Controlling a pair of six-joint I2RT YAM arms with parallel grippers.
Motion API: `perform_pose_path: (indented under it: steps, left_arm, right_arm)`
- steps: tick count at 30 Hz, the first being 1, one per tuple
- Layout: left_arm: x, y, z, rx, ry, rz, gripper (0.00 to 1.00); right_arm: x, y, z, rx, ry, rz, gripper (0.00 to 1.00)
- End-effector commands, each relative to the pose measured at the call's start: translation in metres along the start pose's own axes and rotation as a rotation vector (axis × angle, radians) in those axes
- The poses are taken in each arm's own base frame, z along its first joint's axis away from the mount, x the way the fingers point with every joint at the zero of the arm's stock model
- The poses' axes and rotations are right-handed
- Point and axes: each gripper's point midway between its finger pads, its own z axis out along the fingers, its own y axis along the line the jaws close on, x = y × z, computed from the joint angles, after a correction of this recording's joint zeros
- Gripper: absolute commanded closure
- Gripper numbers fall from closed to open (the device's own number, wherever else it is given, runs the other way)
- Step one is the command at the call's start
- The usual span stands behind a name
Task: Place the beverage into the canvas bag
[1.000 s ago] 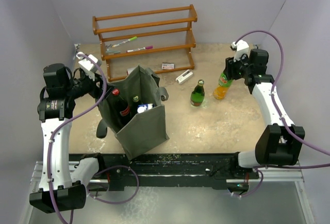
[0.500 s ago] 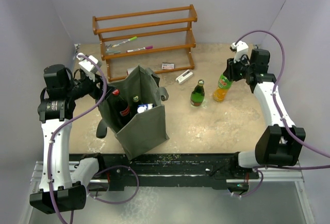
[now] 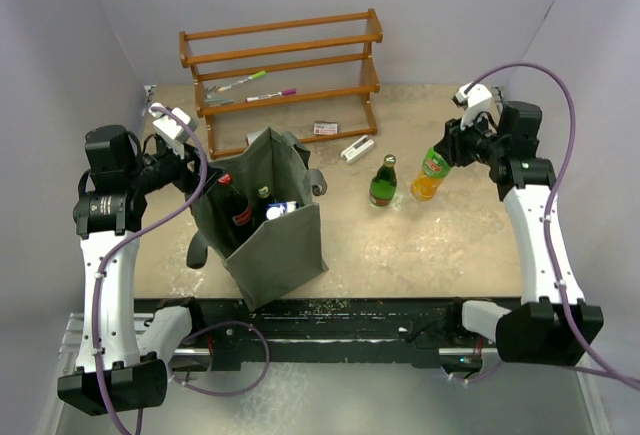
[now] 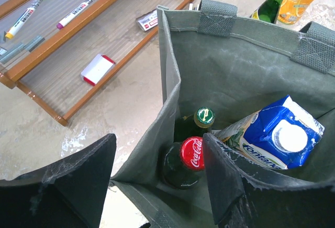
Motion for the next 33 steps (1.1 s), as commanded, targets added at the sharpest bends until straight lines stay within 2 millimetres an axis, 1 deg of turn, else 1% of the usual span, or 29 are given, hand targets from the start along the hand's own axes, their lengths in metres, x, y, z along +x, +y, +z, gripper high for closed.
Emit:
perform_pose_path:
  steps: [1, 3, 7, 16, 20, 24, 33]
  left_arm:
    - [-0.016, -0.002, 0.000, 0.013, -0.049, 0.029, 0.30]
    - [-0.016, -0.002, 0.000, 0.015, -0.048, 0.028, 0.30]
    - [-0.017, -0.001, 0.001, 0.017, -0.045, 0.024, 0.30]
    - [-0.013, 0.001, 0.003, 0.012, -0.036, 0.022, 0.30]
    - [-0.014, 0.002, 0.002, 0.005, -0.036, 0.026, 0.30]
    - [-0.012, 0.008, 0.003, -0.022, -0.024, 0.023, 0.30]
    - [-0.017, 0.019, 0.005, -0.060, -0.015, 0.025, 0.30]
  right_arm:
    - [-0.060, 0.022, -0.040, -0.035, -0.189, -0.116, 1.00]
    - [-0.072, 0.028, -0.051, -0.031, -0.226, -0.126, 1.00]
    - [-0.096, 0.045, -0.068, -0.072, -0.281, -0.151, 1.00]
    - [-0.145, 0.099, -0.098, -0.167, -0.372, -0.255, 1.00]
    - [-0.167, 0.116, -0.113, -0.214, -0.432, -0.286, 1.00]
    - [-0.193, 0.134, -0.129, -0.281, -0.501, -0.307, 1.00]
    - [-0.247, 0.173, -0.163, -0.431, -0.649, -0.324, 1.00]
